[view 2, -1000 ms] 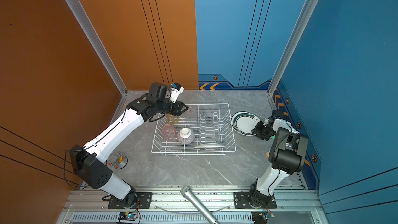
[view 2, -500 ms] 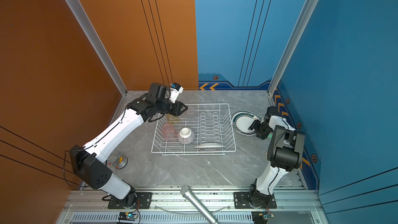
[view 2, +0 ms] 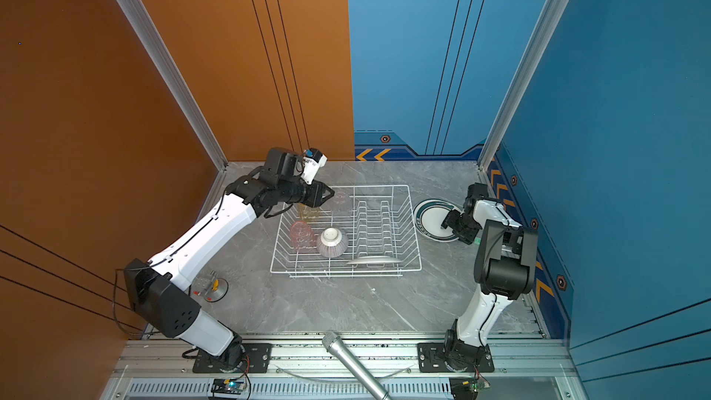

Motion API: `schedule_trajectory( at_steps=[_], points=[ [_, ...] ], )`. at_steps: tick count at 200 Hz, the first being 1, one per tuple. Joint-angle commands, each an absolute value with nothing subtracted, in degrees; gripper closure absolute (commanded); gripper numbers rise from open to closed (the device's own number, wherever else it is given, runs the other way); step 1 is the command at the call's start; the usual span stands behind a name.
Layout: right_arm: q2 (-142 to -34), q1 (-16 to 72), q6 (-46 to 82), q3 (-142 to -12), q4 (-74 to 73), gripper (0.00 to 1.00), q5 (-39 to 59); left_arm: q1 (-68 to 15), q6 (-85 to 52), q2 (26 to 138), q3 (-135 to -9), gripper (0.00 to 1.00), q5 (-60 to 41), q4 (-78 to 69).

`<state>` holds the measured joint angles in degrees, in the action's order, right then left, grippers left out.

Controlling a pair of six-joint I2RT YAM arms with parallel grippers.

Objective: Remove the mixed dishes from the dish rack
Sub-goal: 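Open the right gripper and lift it away from the stacked plates, then reach the left gripper down into the rack toward the upright white plate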

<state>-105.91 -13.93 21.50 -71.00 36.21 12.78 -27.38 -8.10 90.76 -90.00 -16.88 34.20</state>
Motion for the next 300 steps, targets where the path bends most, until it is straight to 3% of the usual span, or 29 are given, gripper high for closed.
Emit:
schedule_trajectory(
  at_steps=[1, 162, 300],
  points=[
    [-107.2, -13.0, 22.6, -72.9, 38.5, 0.29, 10.3, -26.9, -6.9, 89.3, -89.0, 0.62, -16.8, 35.8],
    [-109.4, -11.7, 21.4, -73.8, 39.4, 0.27, 9.3, -28.4, -5.5, 89.0, -89.1, 0.6, -15.2, 37.6],
    [-91.9, -12.8, 20.3, -72.5, 36.7, 0.22, 15.1, -43.3, 10.2, 88.6, -89.6, 0.54, -5.4, 40.7]
  ],
)
